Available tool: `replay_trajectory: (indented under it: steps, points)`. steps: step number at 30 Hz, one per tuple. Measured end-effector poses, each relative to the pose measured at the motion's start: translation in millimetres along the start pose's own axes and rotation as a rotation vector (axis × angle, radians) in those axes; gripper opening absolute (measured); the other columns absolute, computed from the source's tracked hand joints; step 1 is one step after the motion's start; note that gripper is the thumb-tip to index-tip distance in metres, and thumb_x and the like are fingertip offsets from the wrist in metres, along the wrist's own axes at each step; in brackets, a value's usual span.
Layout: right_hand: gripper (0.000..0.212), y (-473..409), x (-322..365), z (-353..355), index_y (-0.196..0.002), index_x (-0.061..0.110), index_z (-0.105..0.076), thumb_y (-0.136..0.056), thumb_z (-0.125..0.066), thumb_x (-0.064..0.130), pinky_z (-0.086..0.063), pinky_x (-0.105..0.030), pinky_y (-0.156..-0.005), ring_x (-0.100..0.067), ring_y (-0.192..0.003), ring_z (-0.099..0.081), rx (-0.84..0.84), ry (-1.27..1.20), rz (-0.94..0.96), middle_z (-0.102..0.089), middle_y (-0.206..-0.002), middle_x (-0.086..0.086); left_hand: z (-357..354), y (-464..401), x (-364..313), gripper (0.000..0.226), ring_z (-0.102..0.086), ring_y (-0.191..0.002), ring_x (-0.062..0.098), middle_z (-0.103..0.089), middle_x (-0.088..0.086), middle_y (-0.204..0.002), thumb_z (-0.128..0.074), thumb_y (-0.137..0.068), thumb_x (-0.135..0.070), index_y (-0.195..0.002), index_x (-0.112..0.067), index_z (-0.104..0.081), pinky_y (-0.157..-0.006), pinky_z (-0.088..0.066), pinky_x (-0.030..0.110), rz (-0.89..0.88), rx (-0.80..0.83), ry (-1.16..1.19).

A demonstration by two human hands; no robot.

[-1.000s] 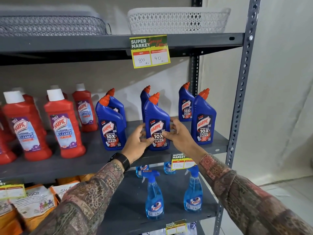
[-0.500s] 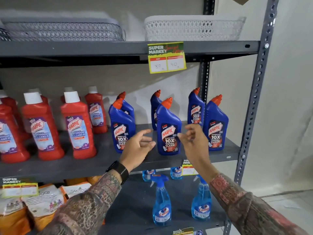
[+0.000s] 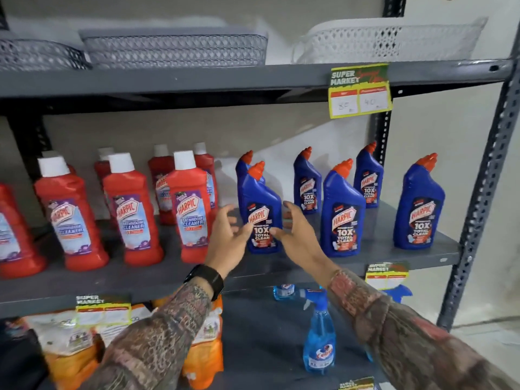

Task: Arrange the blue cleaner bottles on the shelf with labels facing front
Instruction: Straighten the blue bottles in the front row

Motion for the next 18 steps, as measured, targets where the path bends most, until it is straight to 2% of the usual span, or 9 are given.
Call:
replay_trajectory:
  steps: [1,4,6,7,10,12,14,18]
  points:
    - [0.061,-3.3,-1.5,-1.9,-0.147,0.012,-0.045,-0.093,-0.071,0.003,-0.056,-0.042,-0.103,-0.015,-0.115,-0.064,0.013,-0.034,-0.030,-0.061,-0.125,0.004,-7.8,-3.3,-0.7,0.050,-0.063,-0.100,0.004,-0.059,-0.007,-0.115,-0.066,-0.096,-0.016,-0.139,-0.022,-0.040,-0.079,-0.054,0.018,-0.009,0.061,0.039]
    - [0.054,-10.5,-5.5,-4.5,-0.141,0.010,-0.051,-0.092,-0.071,0.001,-0.059,-0.041,-0.096,-0.005,-0.094,-0.067,0.024,-0.042,-0.069,-0.068,-0.109,0.009,-18.2,-15.1,9.5,0.065,-0.064,-0.120,0.013,-0.064,-0.003,-0.133,-0.067,-0.093,-0.023,-0.150,-0.023,-0.036,-0.099,-0.055,0.038,0.004,0.146,0.073]
    - [0.050,-13.2,-10.7,-6.9,-0.138,0.010,-0.054,-0.091,-0.072,0.003,-0.059,-0.040,-0.095,-0.005,-0.092,-0.068,0.031,-0.014,-0.085,-0.069,-0.104,0.010,-19.8,-19.7,15.7,0.060,-0.065,-0.118,0.015,-0.066,0.004,-0.135,-0.067,-0.094,-0.016,-0.149,-0.019,-0.043,-0.104,-0.054,0.043,0.029,0.168,0.092]
    - [0.050,-13.8,-12.4,-7.7,-0.137,0.010,-0.055,-0.091,-0.073,0.004,-0.060,-0.042,-0.095,-0.010,-0.095,-0.071,0.033,-0.018,-0.102,-0.072,-0.106,0.006,-20.9,-20.2,16.5,0.055,-0.066,-0.116,0.016,-0.067,0.007,-0.134,-0.067,-0.095,-0.011,-0.146,-0.015,-0.047,-0.104,-0.054,0.042,0.039,0.181,0.108]
    - [0.049,-13.3,-19.0,-9.8,-0.137,0.013,-0.056,-0.091,-0.073,0.008,-0.060,-0.051,-0.096,-0.025,-0.104,-0.075,0.046,-0.058,-0.143,-0.075,-0.115,-0.009,-22.1,-16.8,20.3,0.053,-0.065,-0.117,0.016,-0.067,0.007,-0.133,-0.066,-0.095,-0.006,-0.145,-0.012,-0.049,-0.096,-0.056,0.030,0.053,0.215,0.125]
    - [0.048,-12.5,-19.5,-9.7,-0.137,0.014,-0.055,-0.092,-0.073,0.009,-0.061,-0.051,-0.096,-0.024,-0.105,-0.075,0.057,-0.063,-0.138,-0.075,-0.116,-0.009,-20.5,-15.0,20.6,0.054,-0.066,-0.112,0.010,-0.066,0.006,-0.131,-0.066,-0.095,-0.005,-0.146,-0.011,-0.048,-0.091,-0.056,0.022,0.041,0.218,0.119]
    - [0.048,-10.0,-18.0,-8.5,-0.137,0.015,-0.055,-0.093,-0.072,0.010,-0.061,-0.050,-0.097,-0.023,-0.107,-0.074,0.072,-0.067,-0.134,-0.075,-0.118,-0.009,-19.8,-11.7,19.0,0.053,-0.065,-0.105,-0.001,-0.066,0.003,-0.127,-0.066,-0.096,-0.004,-0.145,-0.011,-0.048,-0.090,-0.058,0.021,0.039,0.222,0.117]
    - [0.047,-2.0,-17.8,-3.0,-0.137,0.016,-0.054,-0.094,-0.071,0.010,-0.061,-0.049,-0.095,-0.021,-0.105,-0.074,0.092,-0.065,-0.132,-0.074,-0.118,-0.008,-21.8,-1.7,14.7,0.050,-0.064,-0.099,-0.007,-0.066,-0.006,-0.119,-0.064,-0.096,-0.003,-0.143,-0.013,-0.049,-0.078,-0.057,0.011,0.029,0.218,0.128]
Point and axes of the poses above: each hand's wrist, its own y-axis away from the middle knuckle, its own z-axis out of the back of the hand, x = y × z, the point moved 7 cm from there along -y, towards the middle knuckle
